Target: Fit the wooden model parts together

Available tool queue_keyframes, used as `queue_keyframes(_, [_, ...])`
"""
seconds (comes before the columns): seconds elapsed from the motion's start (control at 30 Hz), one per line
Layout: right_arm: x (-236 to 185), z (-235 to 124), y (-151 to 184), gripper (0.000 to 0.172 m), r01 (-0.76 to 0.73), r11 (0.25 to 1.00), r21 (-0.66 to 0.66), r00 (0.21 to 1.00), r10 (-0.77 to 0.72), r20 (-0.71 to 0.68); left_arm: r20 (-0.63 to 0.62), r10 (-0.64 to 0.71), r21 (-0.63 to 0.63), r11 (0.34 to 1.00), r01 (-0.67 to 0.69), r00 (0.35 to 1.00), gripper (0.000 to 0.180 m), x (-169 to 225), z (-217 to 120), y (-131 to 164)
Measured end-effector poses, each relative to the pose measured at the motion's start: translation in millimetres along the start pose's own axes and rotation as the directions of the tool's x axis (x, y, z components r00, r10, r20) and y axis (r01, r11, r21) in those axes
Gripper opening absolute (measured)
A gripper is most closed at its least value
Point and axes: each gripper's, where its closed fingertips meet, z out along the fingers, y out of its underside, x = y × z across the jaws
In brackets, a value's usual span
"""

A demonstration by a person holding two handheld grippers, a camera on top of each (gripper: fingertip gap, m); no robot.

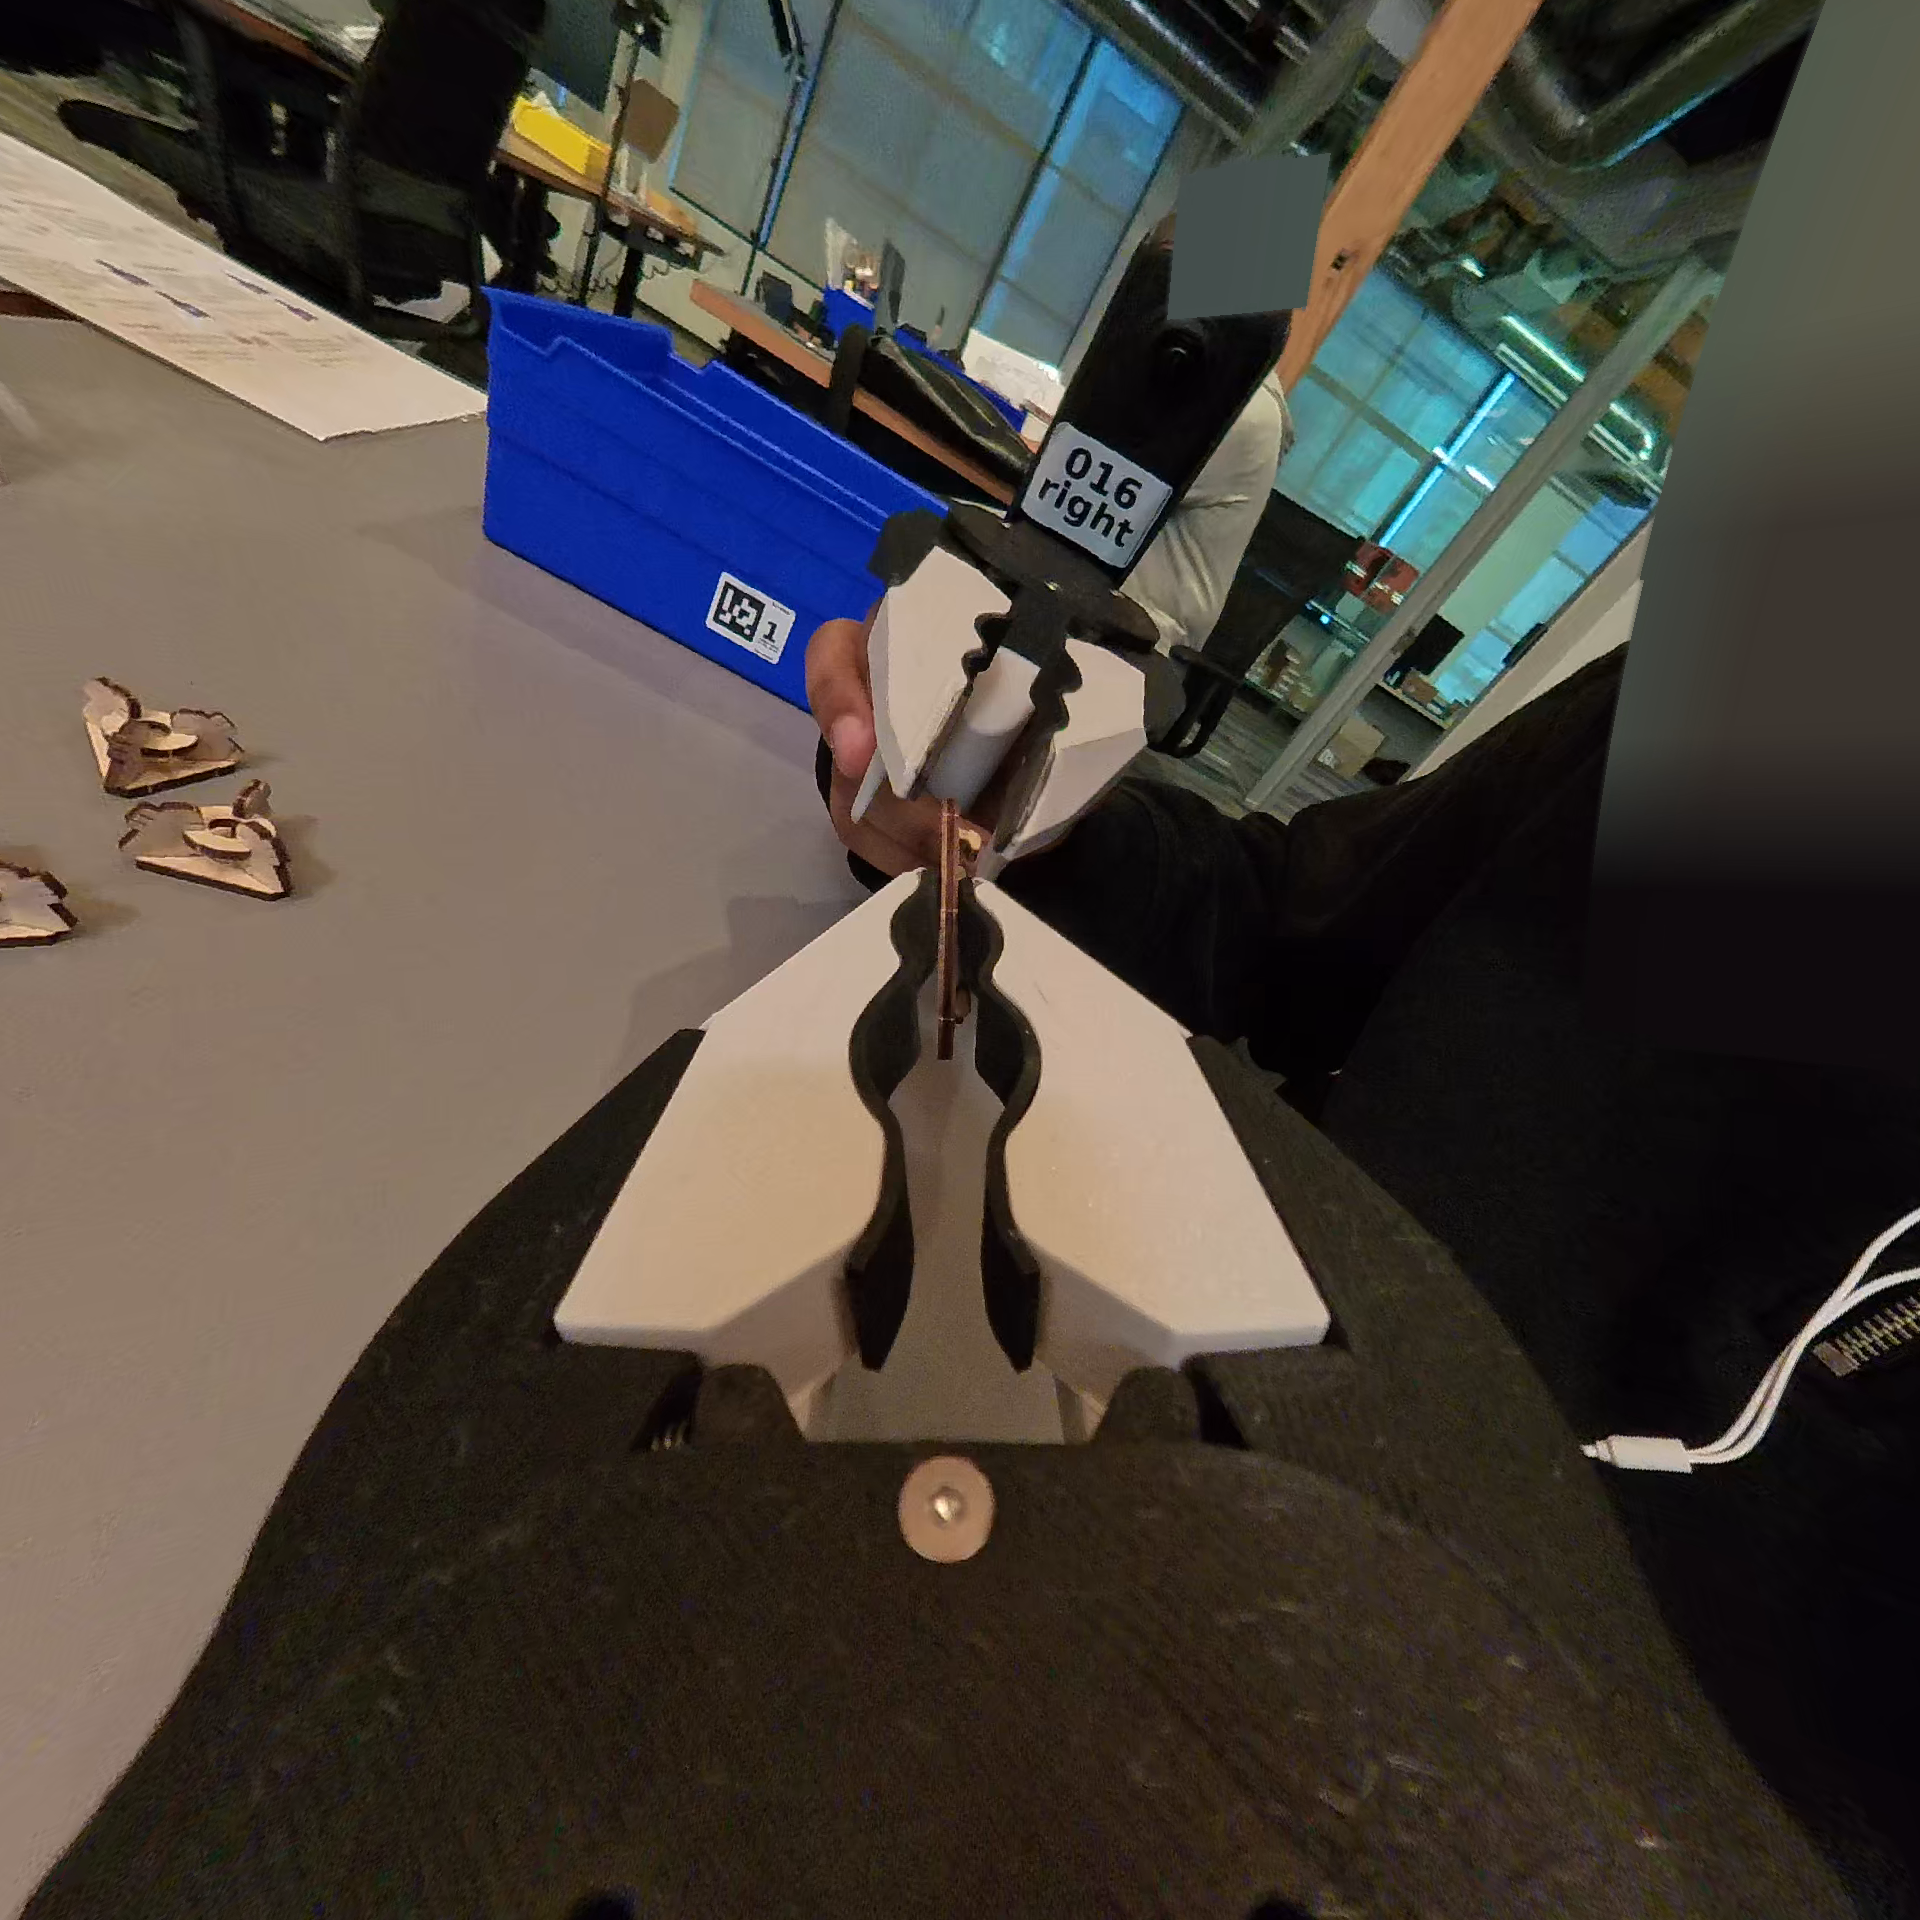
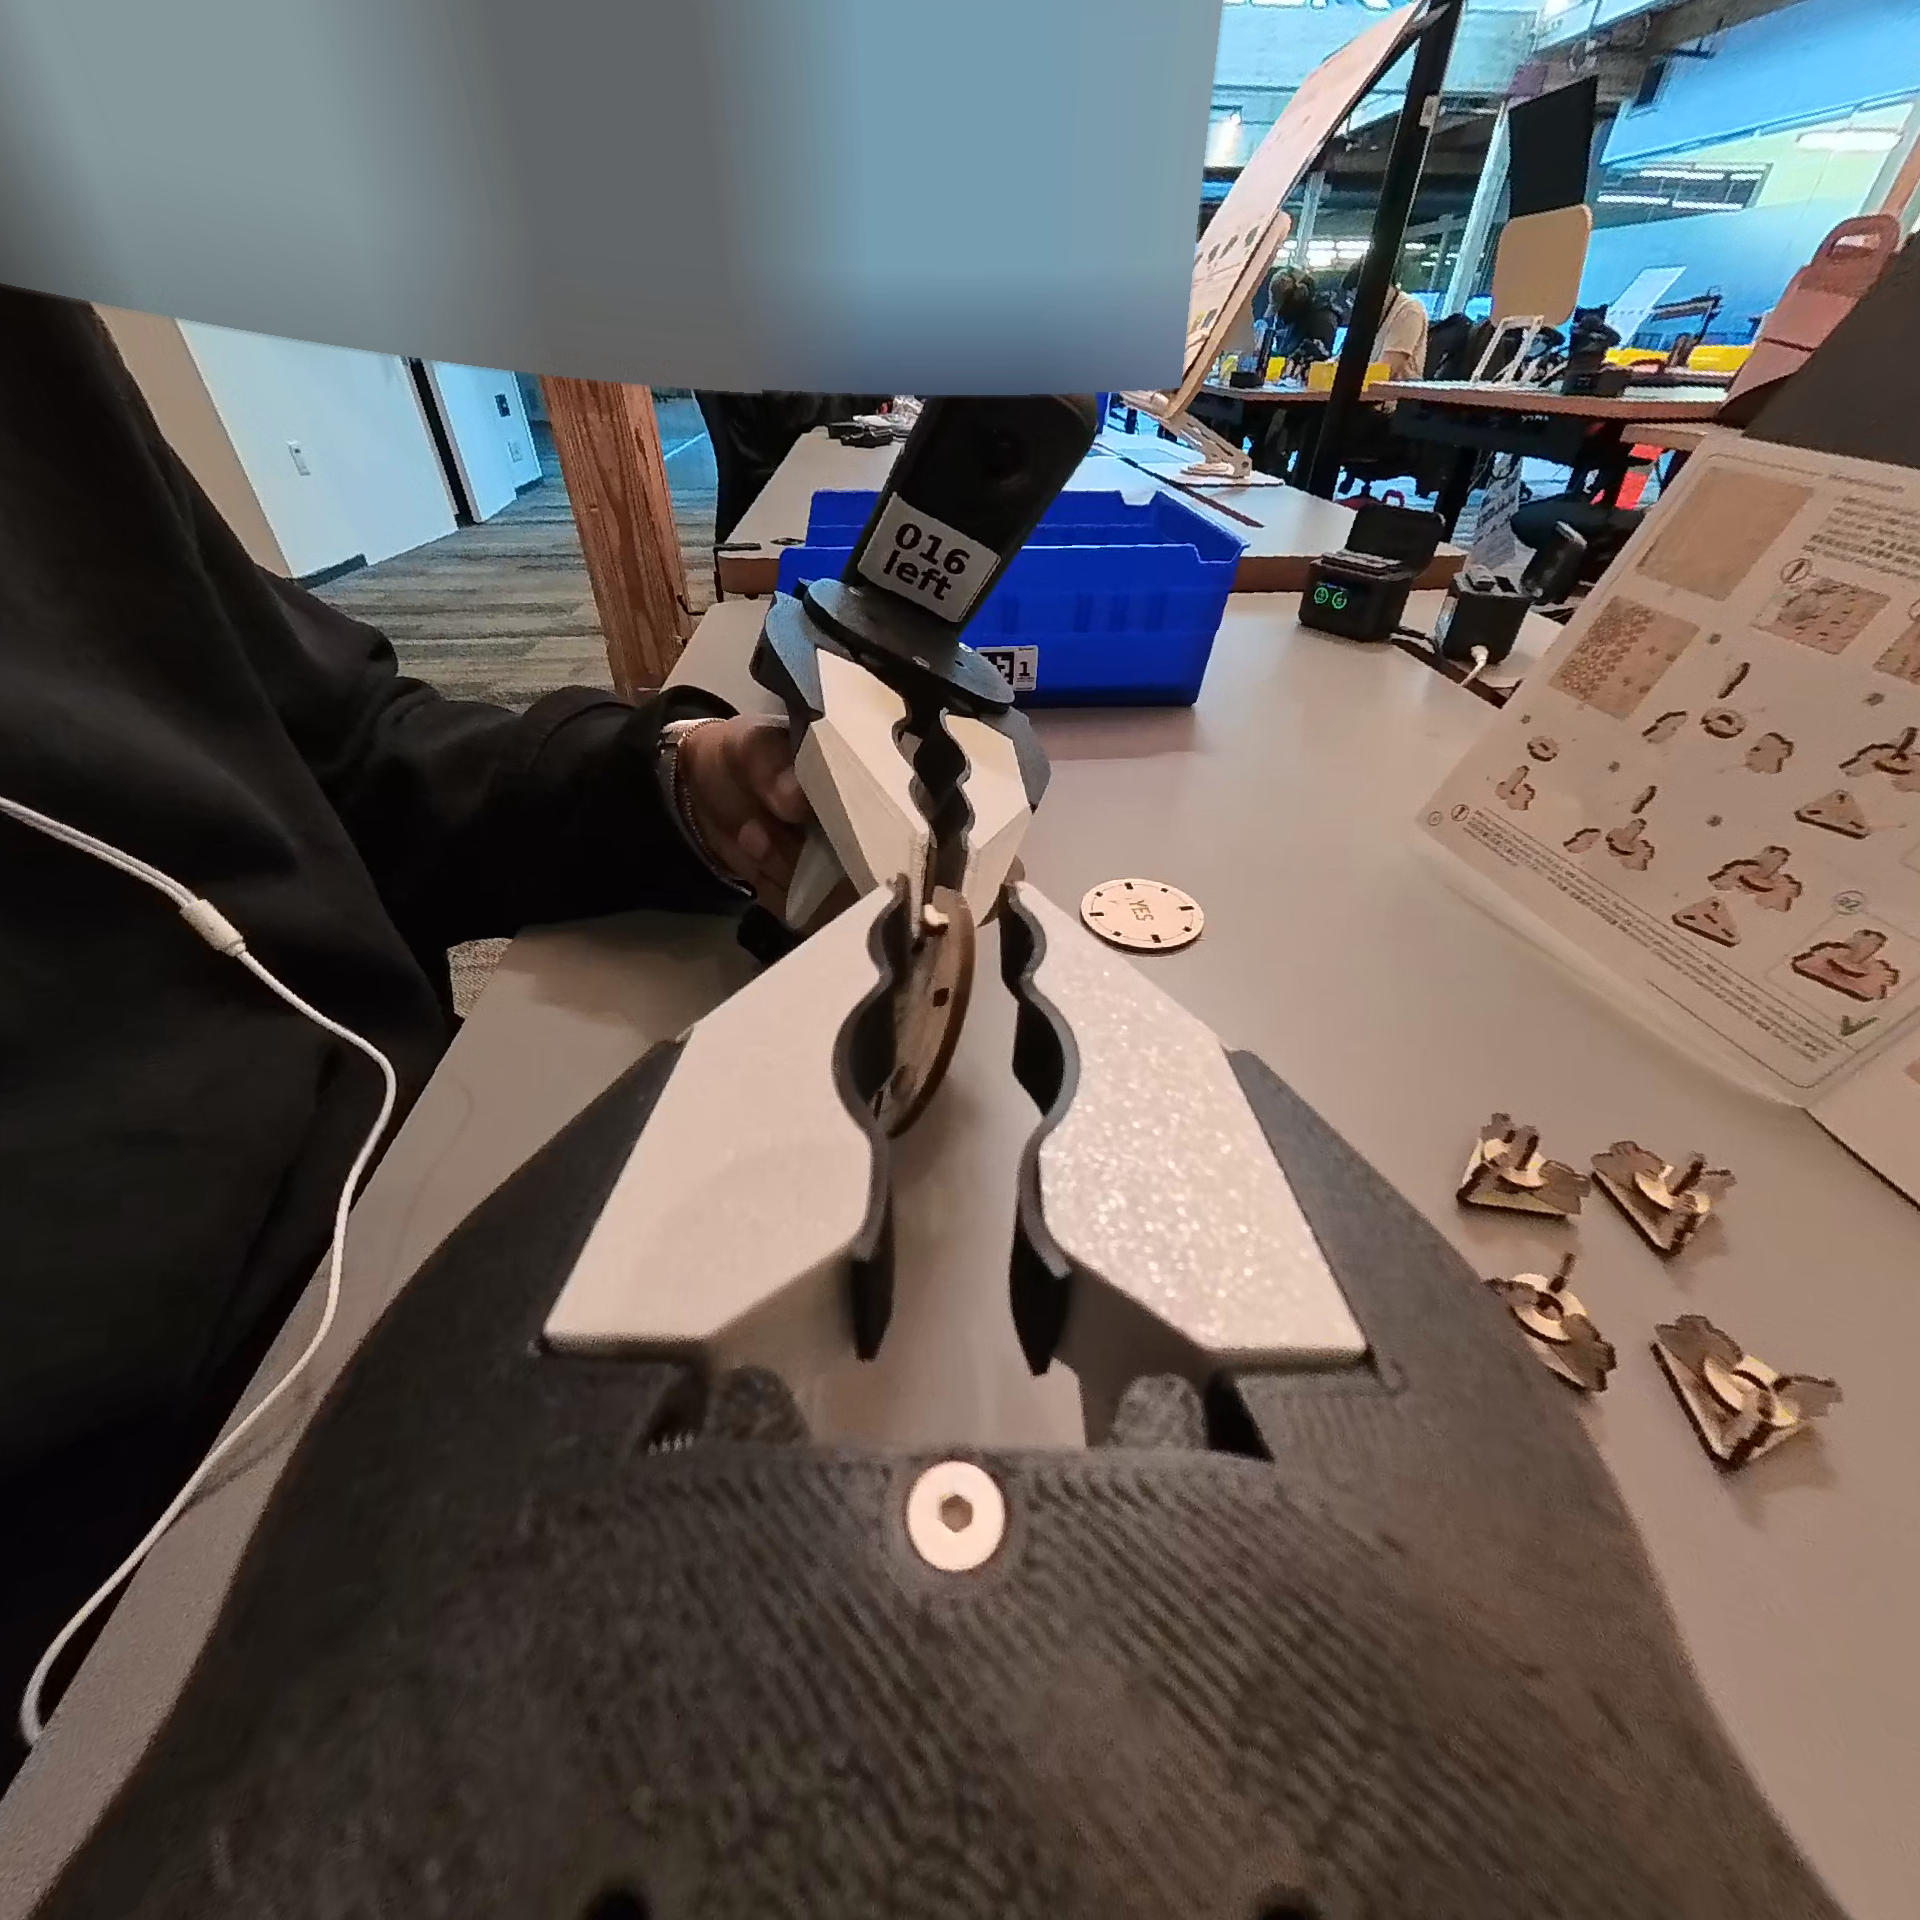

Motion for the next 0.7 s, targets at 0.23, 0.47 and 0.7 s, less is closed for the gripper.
queue_keyframes(0.23, [-0.5, 1.2, 0.5, 0.013, 0.009, 1.000, -0.009, 1.000, -0.009, -0.008, -0.013, -0.015, 0.011, 1.000, 0.015, 1.000, 0.000, 0.8, -0.9, -1.6])
queue_keyframes(0.47, [-2.9, 2.1, 1.0, 0.012, 0.029, 0.999, -0.020, 1.000, -0.029, -0.009, -0.032, -0.013, 0.022, 1.000, 0.014, 0.999, 0.000, 4.2, -1.2, -3.4])
queue_keyframes(0.7, [-4.2, 1.7, -1.5, 0.008, 0.045, 0.999, -0.020, 0.999, -0.045, -0.016, -0.034, -0.009, 0.020, 1.000, 0.010, 0.999, 0.000, 4.6, -1.3, -3.2])
